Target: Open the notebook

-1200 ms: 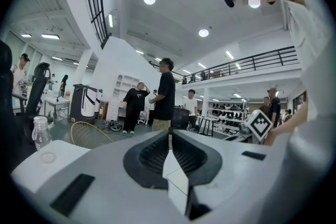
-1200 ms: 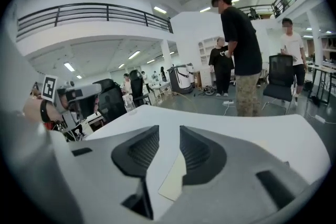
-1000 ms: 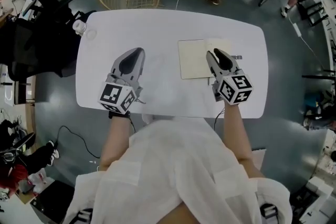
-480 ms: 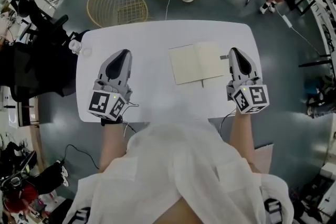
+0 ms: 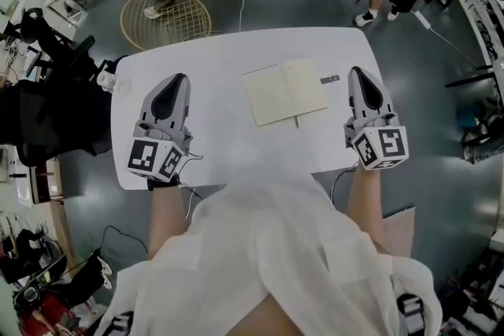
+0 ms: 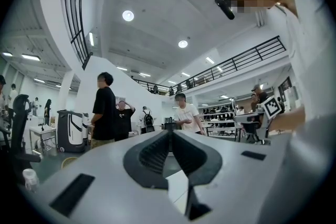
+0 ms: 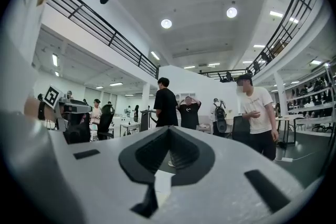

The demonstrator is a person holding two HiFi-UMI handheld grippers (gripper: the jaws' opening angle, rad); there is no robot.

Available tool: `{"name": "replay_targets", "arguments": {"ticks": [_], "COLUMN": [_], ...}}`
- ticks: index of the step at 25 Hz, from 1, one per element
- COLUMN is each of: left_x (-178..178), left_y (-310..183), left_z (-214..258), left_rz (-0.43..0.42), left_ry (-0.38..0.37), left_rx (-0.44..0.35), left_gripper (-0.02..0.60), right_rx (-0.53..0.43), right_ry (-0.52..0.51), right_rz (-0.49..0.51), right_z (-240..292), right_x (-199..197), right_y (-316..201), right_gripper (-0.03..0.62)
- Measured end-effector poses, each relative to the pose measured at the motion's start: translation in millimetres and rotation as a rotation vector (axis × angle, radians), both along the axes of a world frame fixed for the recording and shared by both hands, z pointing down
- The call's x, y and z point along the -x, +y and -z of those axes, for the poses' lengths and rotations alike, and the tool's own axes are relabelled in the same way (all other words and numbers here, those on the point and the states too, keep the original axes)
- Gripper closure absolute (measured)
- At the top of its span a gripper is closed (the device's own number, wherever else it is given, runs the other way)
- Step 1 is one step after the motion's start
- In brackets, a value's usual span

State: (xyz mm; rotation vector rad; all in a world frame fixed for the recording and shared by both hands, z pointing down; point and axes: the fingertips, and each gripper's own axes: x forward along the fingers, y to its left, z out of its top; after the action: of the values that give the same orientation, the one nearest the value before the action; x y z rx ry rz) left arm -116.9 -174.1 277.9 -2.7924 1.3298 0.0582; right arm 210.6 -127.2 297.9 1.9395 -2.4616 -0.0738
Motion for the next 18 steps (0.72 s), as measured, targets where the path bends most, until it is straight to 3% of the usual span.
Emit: {"name": "replay_targets", "arguments": {"ticks": [18], "left_x": [-51], "left_y": [12], "left_z": [-4], "left_rz": [0.004], "left_ry": [-0.014], "left_rx": [0.01], "left_gripper": [0.563], "right_rx": [0.014], "right_ry": [0.021], "right_rz": [0.044], "right_z": [-7], "right_x": [-44], "right_y": [5], "right_gripper": [0.592]}}
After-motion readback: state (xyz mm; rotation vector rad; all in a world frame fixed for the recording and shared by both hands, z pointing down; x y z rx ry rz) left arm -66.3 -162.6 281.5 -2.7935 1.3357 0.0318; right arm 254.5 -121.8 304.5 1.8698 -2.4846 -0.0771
